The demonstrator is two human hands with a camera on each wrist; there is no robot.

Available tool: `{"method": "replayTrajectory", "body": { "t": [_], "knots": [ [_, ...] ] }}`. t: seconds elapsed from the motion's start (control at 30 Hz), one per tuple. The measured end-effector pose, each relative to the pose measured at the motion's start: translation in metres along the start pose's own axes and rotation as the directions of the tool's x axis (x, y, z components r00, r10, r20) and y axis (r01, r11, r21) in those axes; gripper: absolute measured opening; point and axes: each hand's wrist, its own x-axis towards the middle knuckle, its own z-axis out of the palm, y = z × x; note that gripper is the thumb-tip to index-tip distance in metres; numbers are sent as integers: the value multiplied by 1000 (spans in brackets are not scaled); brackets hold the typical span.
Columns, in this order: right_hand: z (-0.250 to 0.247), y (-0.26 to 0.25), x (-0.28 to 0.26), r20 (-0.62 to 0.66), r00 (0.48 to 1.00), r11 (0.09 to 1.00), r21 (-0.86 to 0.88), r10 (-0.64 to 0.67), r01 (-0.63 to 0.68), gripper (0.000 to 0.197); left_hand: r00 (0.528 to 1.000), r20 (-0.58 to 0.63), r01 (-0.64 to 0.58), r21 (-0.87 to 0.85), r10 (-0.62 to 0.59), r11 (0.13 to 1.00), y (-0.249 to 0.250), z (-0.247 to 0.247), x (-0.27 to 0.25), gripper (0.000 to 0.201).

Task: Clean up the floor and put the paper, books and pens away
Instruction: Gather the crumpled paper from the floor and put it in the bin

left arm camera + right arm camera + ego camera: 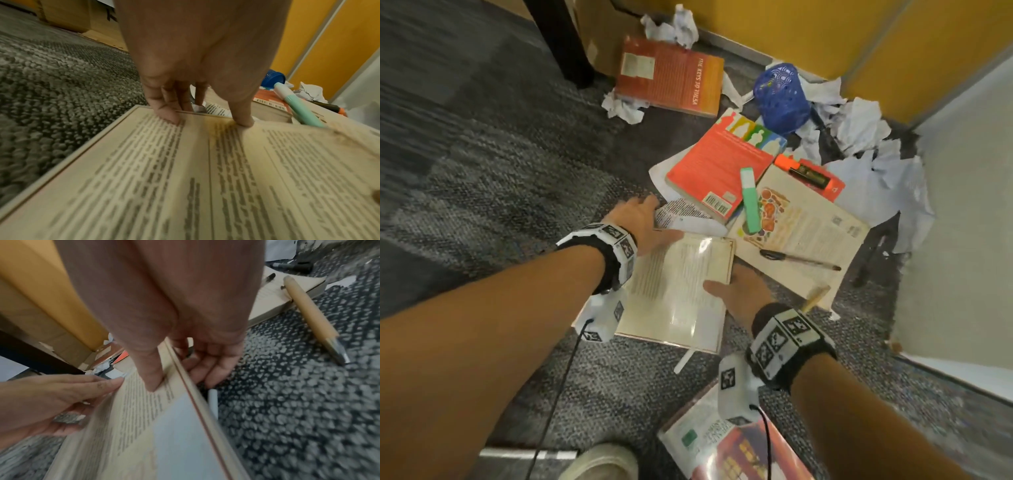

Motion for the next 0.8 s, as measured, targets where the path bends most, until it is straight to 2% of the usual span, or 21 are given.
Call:
{"method": "replayTrajectory", "body": {
  "t": [0.03,0.1,0.13,0.2,0.27,0.3,0.4,0.47,0.53,0.6,0.63,0.73,0.8],
  "knots": [
    [-4,1,-8,52,998,987,156,-39,30,32,1000,31,-5,-9,5,1000,0,0,0,88],
    [-17,6,-28,170,980,903,429,-102,19,34,998,70,6,-36,-4,999,2,-1,0,89],
    [-26,10,-37,223,968,877,481,-115,-7,37,998,64,29,-10,-28,1000,4,-1,-1,92],
    [-46,25,-54,283,953,878,477,-109,-41,42,996,50,69,131,-76,989,13,0,-3,96],
    [-64,43,-68,261,964,911,407,-52,-60,43,997,22,69,254,-77,965,23,5,-5,99],
    [-73,51,-74,208,978,938,339,0,-72,40,998,2,61,252,-64,966,27,8,-5,101],
    [-92,83,-79,80,987,984,100,138,-146,32,1000,5,24,60,-24,998,40,14,-7,109],
    [-97,105,-76,-45,976,970,-109,215,-219,29,1000,9,30,-48,-30,998,48,16,-11,102],
    [-96,115,-75,-204,942,882,-342,267,-324,35,1000,12,20,-112,-19,993,49,18,-12,87],
    [-93,110,-77,-356,914,796,-487,196,-360,37,1000,-9,-30,-189,29,981,47,20,-10,58],
    [-92,102,-77,-400,907,784,-519,129,-340,37,998,-26,-56,-233,51,971,45,19,-10,45],
    [-87,75,-64,-458,889,816,-522,-22,-248,40,995,-20,-103,-317,102,943,35,16,-9,26],
    [-87,58,-47,-485,873,872,-447,-49,-200,46,994,19,-99,-321,110,942,26,9,-9,20]
  ]
}}
